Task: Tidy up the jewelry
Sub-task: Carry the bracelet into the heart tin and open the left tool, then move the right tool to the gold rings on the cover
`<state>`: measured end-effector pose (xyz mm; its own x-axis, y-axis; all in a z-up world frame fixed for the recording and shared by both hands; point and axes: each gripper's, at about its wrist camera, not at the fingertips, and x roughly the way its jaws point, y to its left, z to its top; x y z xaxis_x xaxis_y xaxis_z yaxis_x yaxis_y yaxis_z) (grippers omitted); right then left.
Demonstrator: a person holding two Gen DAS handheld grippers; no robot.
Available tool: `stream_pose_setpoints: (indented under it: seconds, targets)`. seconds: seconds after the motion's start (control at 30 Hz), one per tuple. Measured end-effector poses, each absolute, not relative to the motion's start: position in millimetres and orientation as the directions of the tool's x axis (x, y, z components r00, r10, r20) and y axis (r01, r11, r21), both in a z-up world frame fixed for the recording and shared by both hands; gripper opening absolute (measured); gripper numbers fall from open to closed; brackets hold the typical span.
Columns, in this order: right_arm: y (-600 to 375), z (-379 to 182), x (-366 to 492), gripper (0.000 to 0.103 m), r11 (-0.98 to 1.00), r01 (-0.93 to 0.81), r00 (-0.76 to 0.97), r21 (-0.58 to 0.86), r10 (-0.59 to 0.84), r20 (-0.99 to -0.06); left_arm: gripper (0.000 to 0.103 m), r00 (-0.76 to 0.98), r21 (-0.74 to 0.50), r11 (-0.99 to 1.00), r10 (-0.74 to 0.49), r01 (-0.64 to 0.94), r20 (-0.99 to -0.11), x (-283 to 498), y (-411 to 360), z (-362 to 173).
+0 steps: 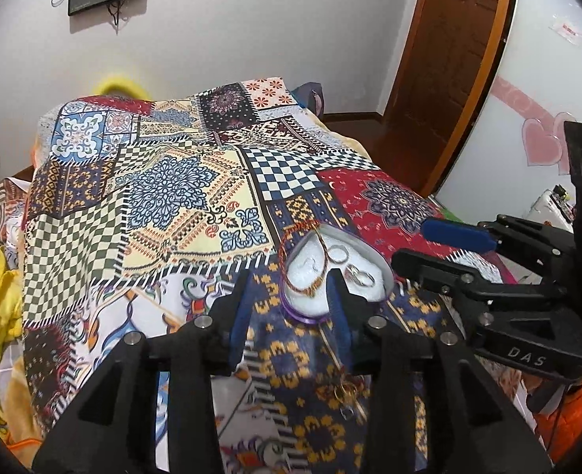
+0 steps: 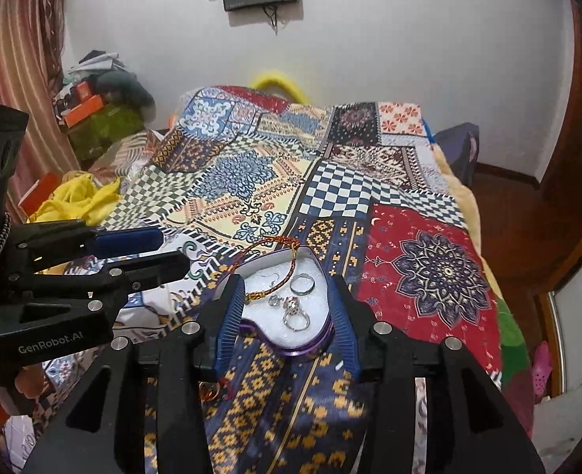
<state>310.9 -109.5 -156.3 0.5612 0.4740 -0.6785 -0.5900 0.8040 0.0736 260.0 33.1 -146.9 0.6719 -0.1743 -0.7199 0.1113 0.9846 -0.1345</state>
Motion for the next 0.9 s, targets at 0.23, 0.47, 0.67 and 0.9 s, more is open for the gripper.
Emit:
stream_pose_setpoints:
  seconds: [0.23,0.47,0.67,0.9]
  targets:
    - [-115.9,-152.2,285.5,0.04,0.807,-0.586,0.569,0.074,0.475,-0.671,0.037,0.651,-0.123,0.986,-0.168,0.114,-0.74,233.4,28.6,-148.9]
    - [-125.7,-166.0,266.6,0.04,0.812,-0.575,0.547,0.098,0.471,-0.692,0.037,0.58,-0.134,0.985,-0.175,0.112,-0.796,213.2,20.4,-179.7]
    - [-133.2,-180.5,258.7,0.04,0.824,-0.558,0.531,0.1,0.447,-0.719,0.037,0.519,-0.153,0.981,-0.194,0.121,-0.832,199.6,8.1,-207.7]
    - [-142.7,-195.1,252.4,0.04,0.834,-0.538,0.511,0.125,0.44,-0.739,0.037,0.498,-0.155,0.977,-0.207,0.145,-0.842,199.1,-4.9,-220.4]
